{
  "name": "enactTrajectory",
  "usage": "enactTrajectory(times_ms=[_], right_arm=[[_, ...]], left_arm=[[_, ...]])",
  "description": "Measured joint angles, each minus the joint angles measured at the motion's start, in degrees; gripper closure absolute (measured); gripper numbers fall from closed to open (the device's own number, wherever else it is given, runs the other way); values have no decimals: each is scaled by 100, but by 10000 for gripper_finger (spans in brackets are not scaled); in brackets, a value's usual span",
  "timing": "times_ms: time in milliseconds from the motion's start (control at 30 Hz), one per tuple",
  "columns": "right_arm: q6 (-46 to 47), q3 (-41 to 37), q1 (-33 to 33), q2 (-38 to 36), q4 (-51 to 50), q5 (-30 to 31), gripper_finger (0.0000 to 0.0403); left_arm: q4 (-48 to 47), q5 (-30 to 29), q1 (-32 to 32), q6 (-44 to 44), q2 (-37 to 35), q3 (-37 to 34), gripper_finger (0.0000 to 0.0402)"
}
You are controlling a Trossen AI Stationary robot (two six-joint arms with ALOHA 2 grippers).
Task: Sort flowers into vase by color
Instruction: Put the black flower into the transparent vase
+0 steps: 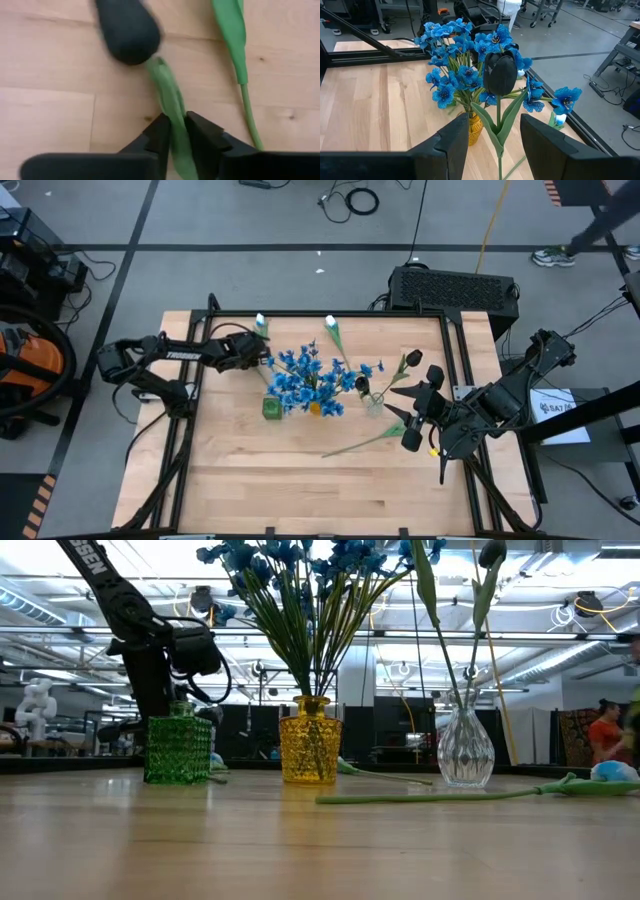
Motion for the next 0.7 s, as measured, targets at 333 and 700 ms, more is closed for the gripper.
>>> enactTrajectory(times_ms=[333,700], right_arm=[[3,0,0,0,2,0,234],[19,0,-1,0,4,0,234]], left_arm=[[55,-20,162,187,-113,0,384],[676,-140,255,342,-649,0,379]])
